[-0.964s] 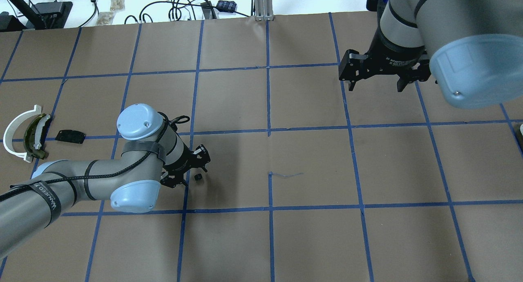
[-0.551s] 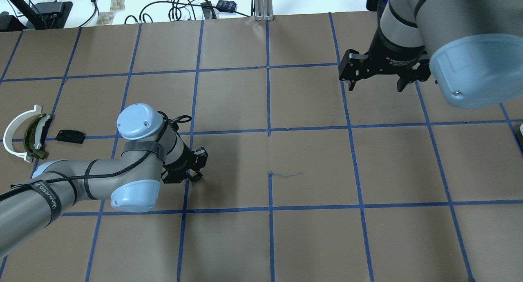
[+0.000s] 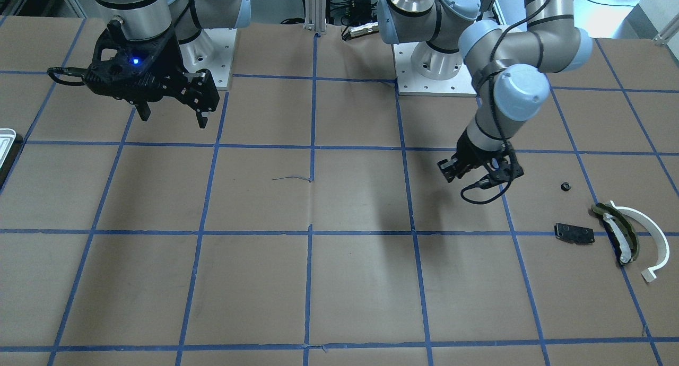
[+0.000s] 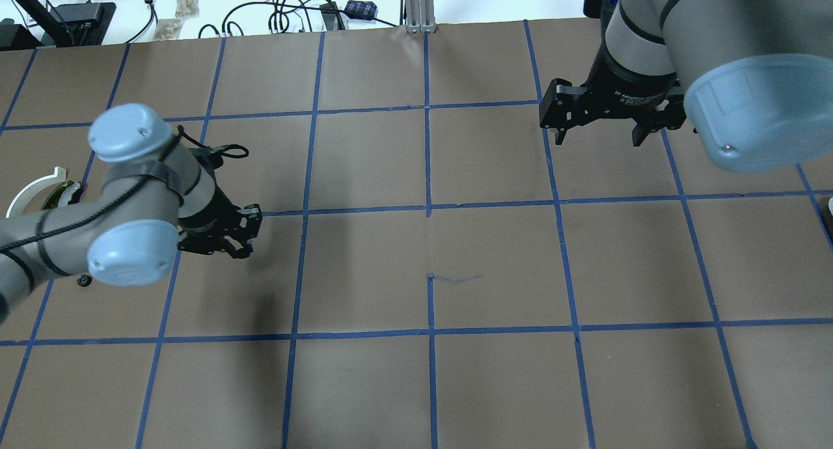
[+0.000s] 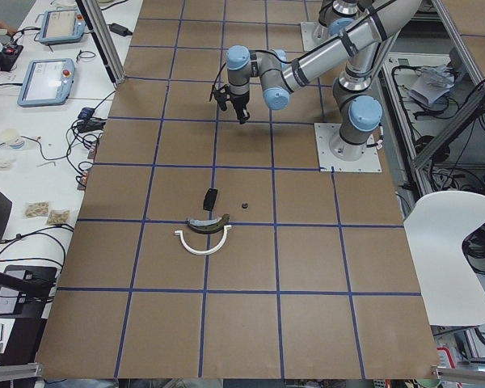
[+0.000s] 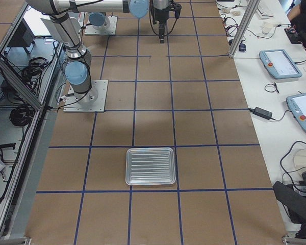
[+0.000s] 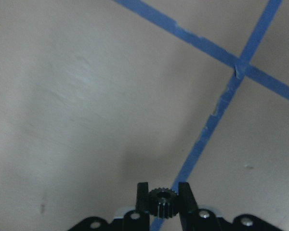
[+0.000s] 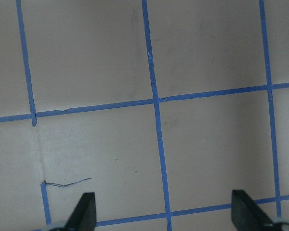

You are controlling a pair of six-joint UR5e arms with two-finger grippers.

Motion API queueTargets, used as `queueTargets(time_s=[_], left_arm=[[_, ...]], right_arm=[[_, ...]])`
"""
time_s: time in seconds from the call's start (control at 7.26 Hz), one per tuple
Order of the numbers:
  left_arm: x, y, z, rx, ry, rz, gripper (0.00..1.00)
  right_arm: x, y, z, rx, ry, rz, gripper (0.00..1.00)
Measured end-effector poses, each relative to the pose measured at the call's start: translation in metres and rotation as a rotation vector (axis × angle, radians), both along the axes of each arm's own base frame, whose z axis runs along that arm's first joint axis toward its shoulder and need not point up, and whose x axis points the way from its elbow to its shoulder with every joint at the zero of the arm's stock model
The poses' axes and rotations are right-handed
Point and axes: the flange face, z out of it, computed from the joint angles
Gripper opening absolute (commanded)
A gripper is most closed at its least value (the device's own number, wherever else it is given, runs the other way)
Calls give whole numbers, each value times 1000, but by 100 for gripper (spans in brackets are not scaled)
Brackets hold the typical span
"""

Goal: Place bearing gear from tray to pile

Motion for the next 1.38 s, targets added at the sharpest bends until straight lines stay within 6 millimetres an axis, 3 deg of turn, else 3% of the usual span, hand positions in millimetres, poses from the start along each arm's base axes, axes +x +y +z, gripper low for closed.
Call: queueTargets(time_s=[0.14, 0.28, 0.41, 0.55, 0.96, 1.24, 1.38], left_arm=[[73, 3, 22, 38, -26, -124, 0], [141, 15, 28, 63, -19, -214, 0], [194, 23, 25, 61, -17, -279, 0], [222, 23, 14, 42, -23, -325, 0], [244, -5, -36, -93, 36, -367, 0], [248, -9, -53, -104, 46, -368, 10], [251, -9, -59, -106, 44, -365, 29]], right_arm=[[0, 0, 0, 0, 0, -1, 100], [0, 0, 0, 0, 0, -1, 100], [0, 0, 0, -1, 0, -1, 100], [0, 0, 0, -2, 0, -1, 100], [0, 0, 1, -3, -1, -1, 100], [0, 0, 1, -2, -1, -2, 100], [0, 0, 1, -3, -1, -4, 100]])
